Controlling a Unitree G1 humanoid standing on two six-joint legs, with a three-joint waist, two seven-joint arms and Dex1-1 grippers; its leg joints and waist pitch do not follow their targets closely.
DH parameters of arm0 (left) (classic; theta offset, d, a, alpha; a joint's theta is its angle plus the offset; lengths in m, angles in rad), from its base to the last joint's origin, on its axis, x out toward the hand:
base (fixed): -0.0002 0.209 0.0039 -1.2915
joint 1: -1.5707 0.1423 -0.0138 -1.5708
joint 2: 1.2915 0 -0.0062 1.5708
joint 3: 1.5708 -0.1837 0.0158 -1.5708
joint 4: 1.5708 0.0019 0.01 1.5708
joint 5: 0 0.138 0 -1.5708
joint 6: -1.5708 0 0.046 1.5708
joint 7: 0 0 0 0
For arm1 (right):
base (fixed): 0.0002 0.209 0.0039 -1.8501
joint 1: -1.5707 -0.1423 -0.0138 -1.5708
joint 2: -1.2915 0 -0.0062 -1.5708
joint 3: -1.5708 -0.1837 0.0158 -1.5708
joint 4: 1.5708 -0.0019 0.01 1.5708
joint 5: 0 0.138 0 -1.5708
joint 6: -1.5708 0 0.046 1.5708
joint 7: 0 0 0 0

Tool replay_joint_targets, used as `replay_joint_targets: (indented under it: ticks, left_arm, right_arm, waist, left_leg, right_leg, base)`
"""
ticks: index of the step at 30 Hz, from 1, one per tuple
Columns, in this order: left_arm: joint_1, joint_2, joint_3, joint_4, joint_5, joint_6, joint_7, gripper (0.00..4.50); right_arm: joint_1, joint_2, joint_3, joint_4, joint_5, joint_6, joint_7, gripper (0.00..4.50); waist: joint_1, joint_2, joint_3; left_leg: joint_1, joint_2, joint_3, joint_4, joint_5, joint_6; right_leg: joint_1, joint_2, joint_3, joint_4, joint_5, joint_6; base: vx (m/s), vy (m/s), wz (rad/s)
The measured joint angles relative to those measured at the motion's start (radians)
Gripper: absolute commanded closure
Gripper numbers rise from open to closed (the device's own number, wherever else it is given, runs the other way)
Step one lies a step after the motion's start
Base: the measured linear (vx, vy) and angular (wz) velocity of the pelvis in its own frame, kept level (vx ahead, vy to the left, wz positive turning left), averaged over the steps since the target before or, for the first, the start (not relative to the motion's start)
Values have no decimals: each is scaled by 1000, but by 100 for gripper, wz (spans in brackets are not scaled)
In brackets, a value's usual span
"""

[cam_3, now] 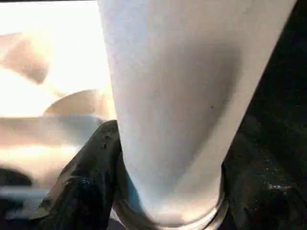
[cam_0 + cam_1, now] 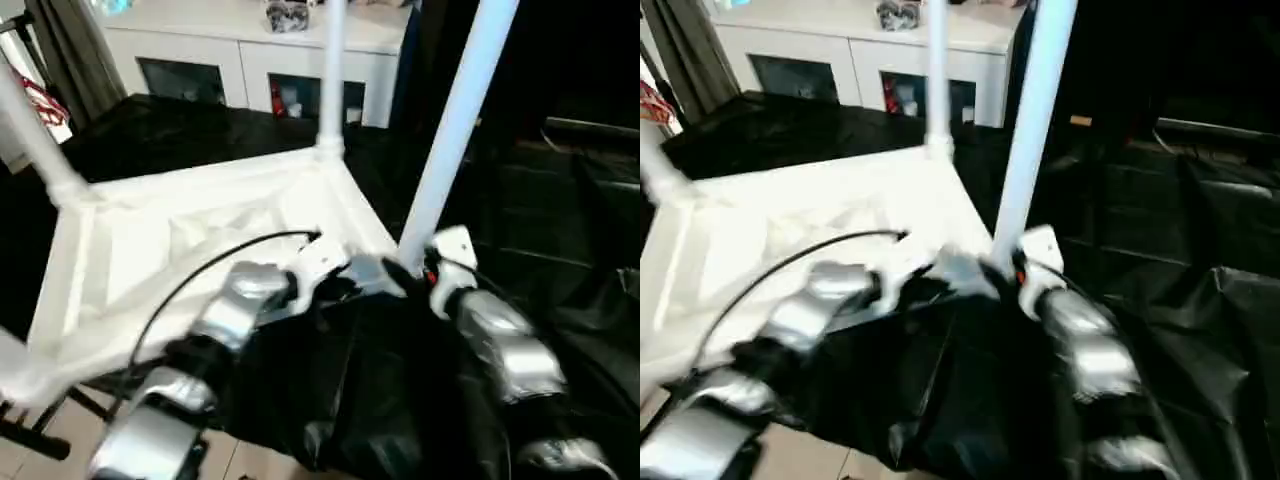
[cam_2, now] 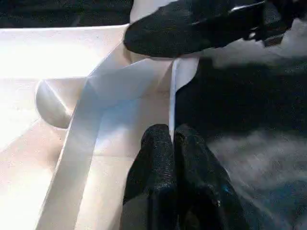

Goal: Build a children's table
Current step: Rotate leg to tighten

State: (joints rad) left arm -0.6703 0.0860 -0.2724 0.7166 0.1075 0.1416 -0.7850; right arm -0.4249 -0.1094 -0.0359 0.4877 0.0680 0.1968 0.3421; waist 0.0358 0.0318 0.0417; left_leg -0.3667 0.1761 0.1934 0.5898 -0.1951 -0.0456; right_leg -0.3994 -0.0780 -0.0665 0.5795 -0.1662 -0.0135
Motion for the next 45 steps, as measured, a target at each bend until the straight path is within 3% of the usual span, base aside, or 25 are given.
replay_joint_targets:
  ticks: [3,5,12,20,30,34,45]
  left_arm:
    - [-2,-6,2,4,4,-2,14,450]
    - [-2,-6,2,4,5,-4,14,450]
    - [19,23,1,-26,3,-20,-27,450]
    - [76,120,-10,-107,-32,-67,-204,450]
    - [115,215,-40,-184,-79,-83,-412,450]
    - [120,232,-41,-193,-87,-81,-452,450]
    - [130,240,-46,-211,-92,-64,-451,450]
  right_arm:
    - [-10,13,-3,15,-17,-13,-28,187]
    - [-10,13,-3,15,-17,-15,-28,131]
    - [4,-7,11,-12,2,-9,62,68]
    - [72,-150,93,-124,44,30,361,68]
    - [84,-298,165,-174,93,36,664,145]
    - [88,-311,184,-188,96,35,712,177]
    - [113,-299,194,-211,99,31,706,184]
  waist:
    - [0,2,-1]
    - [0,2,-1]
    - [-6,3,-1]
    - [-1,2,0]
    - [11,-1,2]
    - [21,-1,2]
    - [23,-2,2]
  left_leg:
    - [0,0,0,0,0,0]
    - [0,0,0,-1,0,0]
    - [0,1,0,-2,0,0]
    - [-1,1,0,-3,2,3]
    - [-3,1,1,-2,3,5]
    - [-2,2,1,-2,3,5]
    - [-2,2,1,-1,3,5]
  right_leg:
    - [0,0,0,0,1,-1]
    - [0,0,0,0,1,-1]
    - [-1,0,-1,0,1,-1]
    - [-2,1,-1,0,0,0]
    - [-3,1,-1,0,0,0]
    - [-3,1,-1,1,0,0]
    - [-3,1,-1,1,0,0]
  base:
    - [0,0,0]
    - [0,0,0]
    - [0,0,0]
    - [0,0,0]
    - [0,0,0]
    - [0,0,0]
    - [0,0,0]
